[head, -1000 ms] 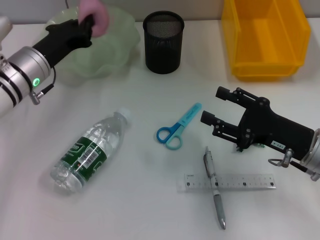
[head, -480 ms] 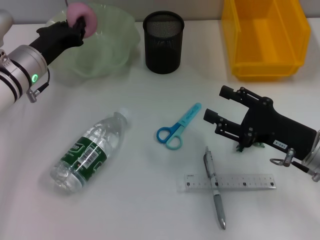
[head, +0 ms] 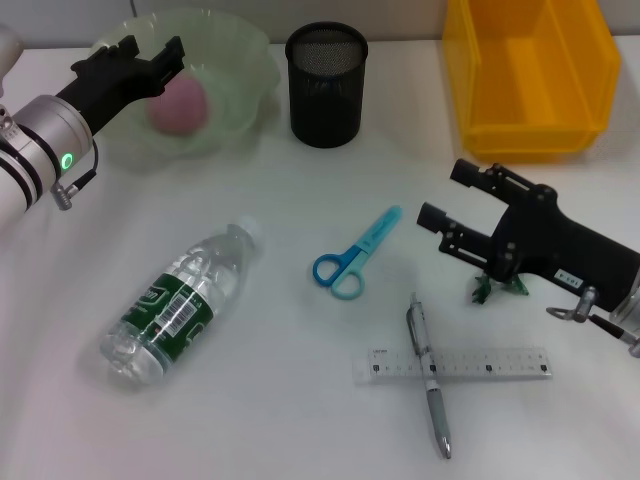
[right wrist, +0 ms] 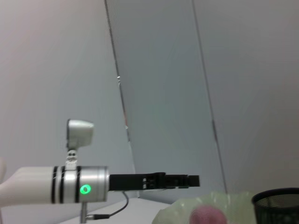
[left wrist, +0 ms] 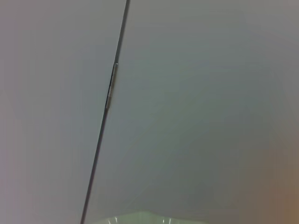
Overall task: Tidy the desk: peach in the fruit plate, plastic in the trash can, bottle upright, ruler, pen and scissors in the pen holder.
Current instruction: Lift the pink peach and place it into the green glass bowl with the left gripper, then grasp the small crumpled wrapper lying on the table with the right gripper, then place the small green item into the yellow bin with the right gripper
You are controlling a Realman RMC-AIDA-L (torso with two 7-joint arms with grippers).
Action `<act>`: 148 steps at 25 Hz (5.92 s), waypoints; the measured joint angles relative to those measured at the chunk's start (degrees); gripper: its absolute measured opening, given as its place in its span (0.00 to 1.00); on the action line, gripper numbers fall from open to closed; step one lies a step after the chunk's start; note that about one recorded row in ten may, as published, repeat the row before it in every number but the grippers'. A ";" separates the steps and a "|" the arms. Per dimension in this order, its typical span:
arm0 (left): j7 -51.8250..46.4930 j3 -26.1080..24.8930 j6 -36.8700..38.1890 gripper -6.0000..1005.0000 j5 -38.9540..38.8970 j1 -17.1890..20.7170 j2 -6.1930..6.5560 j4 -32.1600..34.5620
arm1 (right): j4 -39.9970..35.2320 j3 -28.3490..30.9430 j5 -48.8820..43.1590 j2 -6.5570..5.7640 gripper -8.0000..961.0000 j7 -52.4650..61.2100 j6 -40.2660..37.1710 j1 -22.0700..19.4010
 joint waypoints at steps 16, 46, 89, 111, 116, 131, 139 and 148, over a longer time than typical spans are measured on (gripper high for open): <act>-15.46 16.17 31.40 0.82 0.58 11.13 1.92 9.35 | -3.43 3.27 -0.18 -0.39 0.77 8.72 0.86 -0.12; -14.30 23.12 48.97 0.82 20.78 13.86 4.30 12.75 | -43.76 -15.15 -47.27 -4.10 0.77 69.38 -2.91 13.47; -14.36 21.35 48.91 0.82 20.73 13.32 4.02 13.38 | -51.51 -20.93 -48.10 -1.01 0.02 68.52 3.55 10.14; -14.96 21.26 49.45 0.81 20.79 13.91 3.58 14.85 | -47.80 -28.03 -47.47 -0.31 0.53 56.88 8.42 10.54; -14.96 21.23 49.45 0.81 20.74 13.93 3.45 14.86 | -46.04 -30.86 -46.97 -0.23 0.50 56.43 11.41 10.53; -14.90 21.06 49.54 0.81 20.37 14.03 3.42 14.86 | -48.63 -28.65 -39.98 -0.96 0.18 56.29 10.60 7.96; -14.86 20.99 49.58 0.81 20.40 13.98 3.50 15.34 | -48.42 -11.54 -26.25 -1.08 0.01 49.46 -0.11 5.76; -14.87 20.99 49.76 0.81 20.72 14.09 3.45 15.59 | -43.62 -2.59 -2.02 -0.46 0.06 38.93 5.18 -1.81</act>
